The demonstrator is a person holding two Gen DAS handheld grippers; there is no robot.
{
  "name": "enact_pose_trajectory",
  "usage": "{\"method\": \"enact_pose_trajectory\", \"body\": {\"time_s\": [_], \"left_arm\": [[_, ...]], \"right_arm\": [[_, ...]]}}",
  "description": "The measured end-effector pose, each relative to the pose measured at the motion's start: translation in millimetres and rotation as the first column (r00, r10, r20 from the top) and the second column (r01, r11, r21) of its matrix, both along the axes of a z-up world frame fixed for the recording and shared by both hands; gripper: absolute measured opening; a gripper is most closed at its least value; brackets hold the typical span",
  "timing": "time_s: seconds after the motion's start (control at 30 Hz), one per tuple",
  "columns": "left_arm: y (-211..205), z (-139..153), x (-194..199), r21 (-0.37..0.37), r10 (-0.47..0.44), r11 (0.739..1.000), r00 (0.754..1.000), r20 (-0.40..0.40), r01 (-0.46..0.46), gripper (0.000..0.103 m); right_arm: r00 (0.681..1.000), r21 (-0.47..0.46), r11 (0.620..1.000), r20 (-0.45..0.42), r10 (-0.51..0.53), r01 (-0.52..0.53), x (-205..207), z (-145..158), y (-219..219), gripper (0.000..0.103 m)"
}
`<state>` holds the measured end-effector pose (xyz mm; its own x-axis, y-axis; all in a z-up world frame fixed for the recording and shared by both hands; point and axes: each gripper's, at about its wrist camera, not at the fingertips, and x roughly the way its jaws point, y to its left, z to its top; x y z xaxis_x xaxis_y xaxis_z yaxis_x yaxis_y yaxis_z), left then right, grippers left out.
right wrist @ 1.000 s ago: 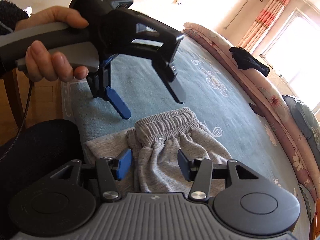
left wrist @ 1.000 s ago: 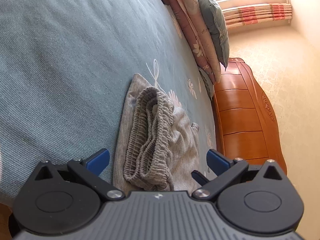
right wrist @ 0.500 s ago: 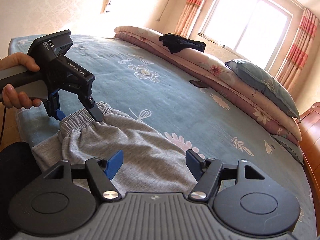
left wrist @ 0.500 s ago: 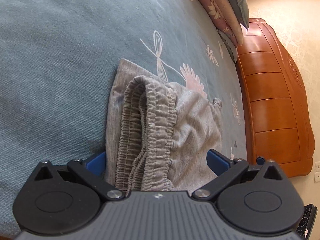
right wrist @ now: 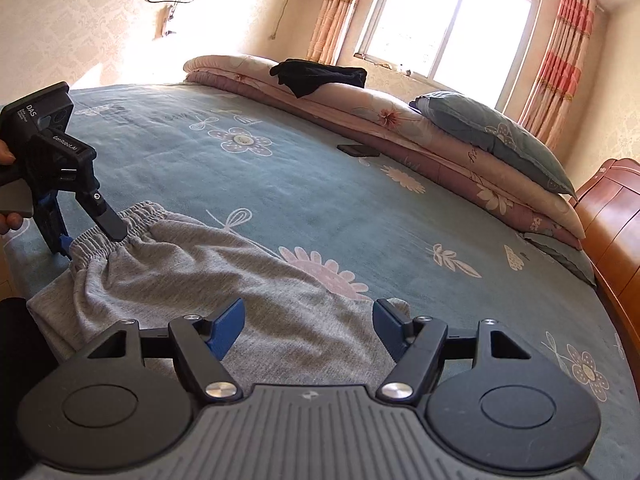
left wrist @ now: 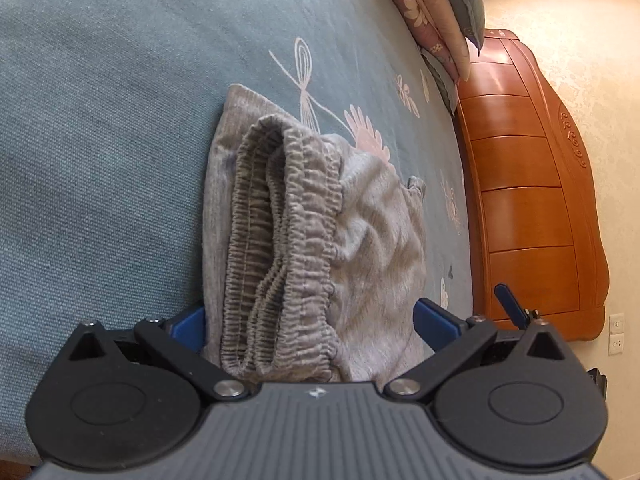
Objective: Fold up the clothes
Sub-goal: 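Close the left tool on the ribbed elastic waistband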
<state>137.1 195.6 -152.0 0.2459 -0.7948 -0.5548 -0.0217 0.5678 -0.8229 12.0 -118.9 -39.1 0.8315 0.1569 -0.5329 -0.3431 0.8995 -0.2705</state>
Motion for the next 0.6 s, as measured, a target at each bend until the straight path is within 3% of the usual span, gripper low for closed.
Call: {"method": "enact_pose_trajectory", "body": {"time_s": [0.07, 0.2, 0.3, 0.43, 0.6], "left_arm": [[-3, 0, 14, -0.028, 0.005, 1.000, 1.000, 0.000, -0.005, 0.102], [-13, 2, 32, -0.015, 0.005, 1.000, 1.000, 0.018, -0.005, 0.102], [-10, 4, 20, 0.004, -0.066, 0.998, 0.997, 0.034, 0.066, 0.102], [-1, -1, 8, -0.033, -0.070, 0.997, 0.997, 0.026, 0.071, 0.101], [-6, 1, 12, -0.016, -0.074, 0.997, 0.996, 0.041, 0.075, 0.098]], "right_arm": [[1.000, 0.019, 1.000, -0.009, -0.019, 0.019, 3, 0, -7, 0.075], [0.998, 0.072, 0.996, -0.022, -0.055, 0.056, 4, 4, -23, 0.075], [0.996, 0.123, 0.989, -0.044, -0.076, 0.081, 6, 4, -35, 0.075], [0.991, 0.221, 0.971, -0.112, -0.071, 0.094, 13, -2, -56, 0.076], [0.962, 0.418, 0.889, -0.258, -0.083, 0.189, 34, -18, -90, 0.076]]}}
